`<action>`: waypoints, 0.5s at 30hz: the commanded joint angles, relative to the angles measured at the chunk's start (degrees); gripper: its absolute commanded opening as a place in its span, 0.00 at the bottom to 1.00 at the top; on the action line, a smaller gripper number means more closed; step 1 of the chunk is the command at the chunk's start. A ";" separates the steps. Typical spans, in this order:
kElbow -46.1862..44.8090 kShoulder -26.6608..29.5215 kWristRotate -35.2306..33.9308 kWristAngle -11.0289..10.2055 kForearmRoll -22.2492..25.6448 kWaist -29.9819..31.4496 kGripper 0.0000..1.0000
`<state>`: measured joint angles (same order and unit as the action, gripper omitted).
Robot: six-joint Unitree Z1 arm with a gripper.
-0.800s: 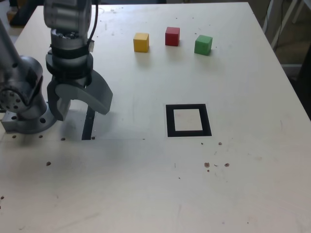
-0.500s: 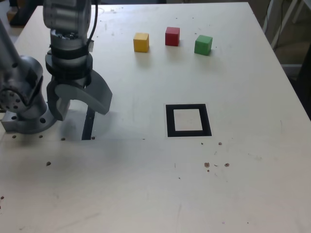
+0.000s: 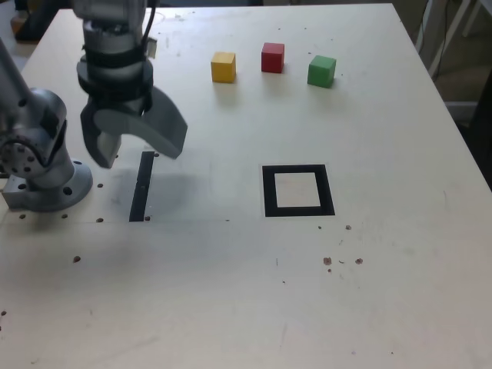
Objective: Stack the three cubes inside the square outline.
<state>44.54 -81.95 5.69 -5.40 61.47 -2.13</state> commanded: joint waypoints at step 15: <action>22.12 -3.57 16.99 -9.36 8.37 -11.52 0.99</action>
<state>65.85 -84.96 22.27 -14.53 69.68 -13.40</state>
